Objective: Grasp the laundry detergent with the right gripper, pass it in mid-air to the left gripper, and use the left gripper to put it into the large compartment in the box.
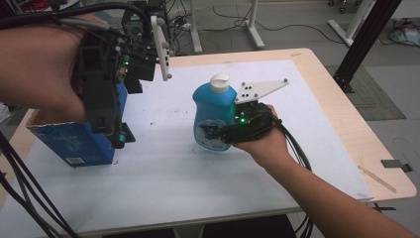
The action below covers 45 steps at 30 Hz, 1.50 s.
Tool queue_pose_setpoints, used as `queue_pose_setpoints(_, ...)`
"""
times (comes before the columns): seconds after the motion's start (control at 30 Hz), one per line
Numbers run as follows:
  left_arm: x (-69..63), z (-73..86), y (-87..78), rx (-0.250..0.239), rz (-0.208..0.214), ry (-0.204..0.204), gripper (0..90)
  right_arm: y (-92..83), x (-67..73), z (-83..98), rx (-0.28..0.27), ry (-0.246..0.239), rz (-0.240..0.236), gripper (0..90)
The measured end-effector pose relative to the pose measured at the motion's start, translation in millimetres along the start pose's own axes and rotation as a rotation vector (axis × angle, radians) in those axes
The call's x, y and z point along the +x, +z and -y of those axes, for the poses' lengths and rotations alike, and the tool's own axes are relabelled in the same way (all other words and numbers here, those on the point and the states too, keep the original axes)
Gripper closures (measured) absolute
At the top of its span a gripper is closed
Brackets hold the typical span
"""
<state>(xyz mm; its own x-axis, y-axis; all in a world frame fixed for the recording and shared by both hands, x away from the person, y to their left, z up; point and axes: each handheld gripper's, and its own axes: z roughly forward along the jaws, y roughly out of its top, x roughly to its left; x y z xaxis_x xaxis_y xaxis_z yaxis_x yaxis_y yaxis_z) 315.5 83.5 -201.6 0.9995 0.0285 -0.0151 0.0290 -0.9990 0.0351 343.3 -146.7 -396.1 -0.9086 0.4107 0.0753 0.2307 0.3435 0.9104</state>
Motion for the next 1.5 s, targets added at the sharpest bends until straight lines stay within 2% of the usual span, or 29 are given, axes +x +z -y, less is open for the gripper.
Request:
queue_pose_setpoints(0.13,4.7,-6.8,2.6,0.003,0.001,0.005,1.7,-2.1,6.4,-6.2,-0.003,-0.023,-0.032,45.1)
queue_pose_setpoints(0.4,10.5,-17.7,6.9,0.008,0.002,0.007,1.7,-7.3,26.1,-18.6,0.008,-0.088,-0.132,45.1)
queue_pose_setpoints(0.53,11.9,-23.0,10.1,0.009,0.009,0.007,1.7,-7.0,32.4,-23.0,0.008,-0.112,-0.160,45.2)
queue_pose_setpoints(0.57,12.5,-25.4,11.7,0.009,0.011,0.007,1.7,-5.7,36.4,-26.1,0.012,-0.130,-0.178,45.2)
queue_pose_setpoints(0.87,12.0,-34.2,13.9,0.005,0.011,0.016,1.7,5.1,49.1,-38.6,0.029,-0.172,-0.236,45.4)
queue_pose_setpoints(1.5,12.8,-37.1,21.6,-0.011,0.005,-0.007,1.7,29.0,58.3,-54.8,0.054,-0.168,-0.329,45.7)
